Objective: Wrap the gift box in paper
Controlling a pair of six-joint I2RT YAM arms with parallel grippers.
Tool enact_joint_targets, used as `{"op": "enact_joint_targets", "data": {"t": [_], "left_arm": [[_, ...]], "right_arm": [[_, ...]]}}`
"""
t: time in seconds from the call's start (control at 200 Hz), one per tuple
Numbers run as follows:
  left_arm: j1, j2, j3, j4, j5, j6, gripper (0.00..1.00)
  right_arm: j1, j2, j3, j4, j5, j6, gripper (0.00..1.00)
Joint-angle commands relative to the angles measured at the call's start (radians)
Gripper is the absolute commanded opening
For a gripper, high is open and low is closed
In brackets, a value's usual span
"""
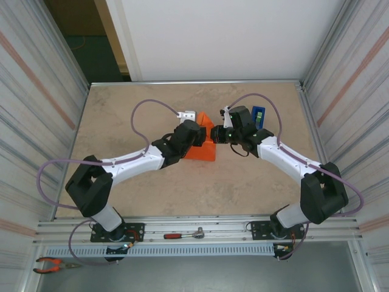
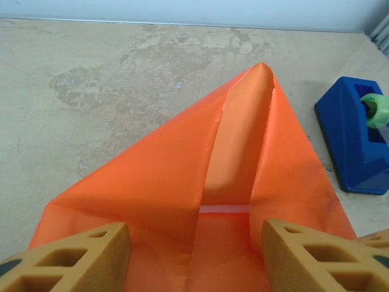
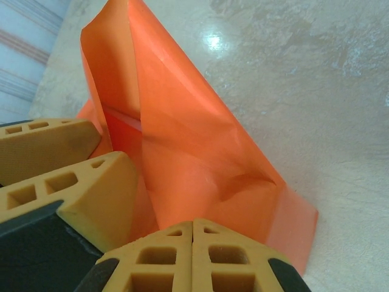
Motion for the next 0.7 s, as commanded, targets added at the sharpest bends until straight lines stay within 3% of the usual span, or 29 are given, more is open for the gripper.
{"op": "enact_joint_targets", "data": {"t": [0.0, 0.346, 0.536, 0.696], "left_arm": [[-0.036, 0.078, -0.021, -0.207, -0.035, -0.024, 0.59], [-0.106, 0.165, -0.012, -0.297, -0.212, -0.023, 0.59], [-0.132, 0.187, -0.016, -0.309, -0.247, -0.046, 0.59], [-0.134, 0.186, -0.024, -0.307, -0.253, -0.055, 0.59]], "right_arm": [[0.03, 0.011, -0.036, -0.042, -0.033, -0.009, 0.0], [0.014, -0.039, -0.001, -0.065, -0.057, 0.015, 0.0], [-0.111, -0.103, 0.04, -0.063, -0.114, 0.073, 0.0], [-0.221, -0.057, 0.074, -0.099, -0.157, 0.126, 0.0]]}}
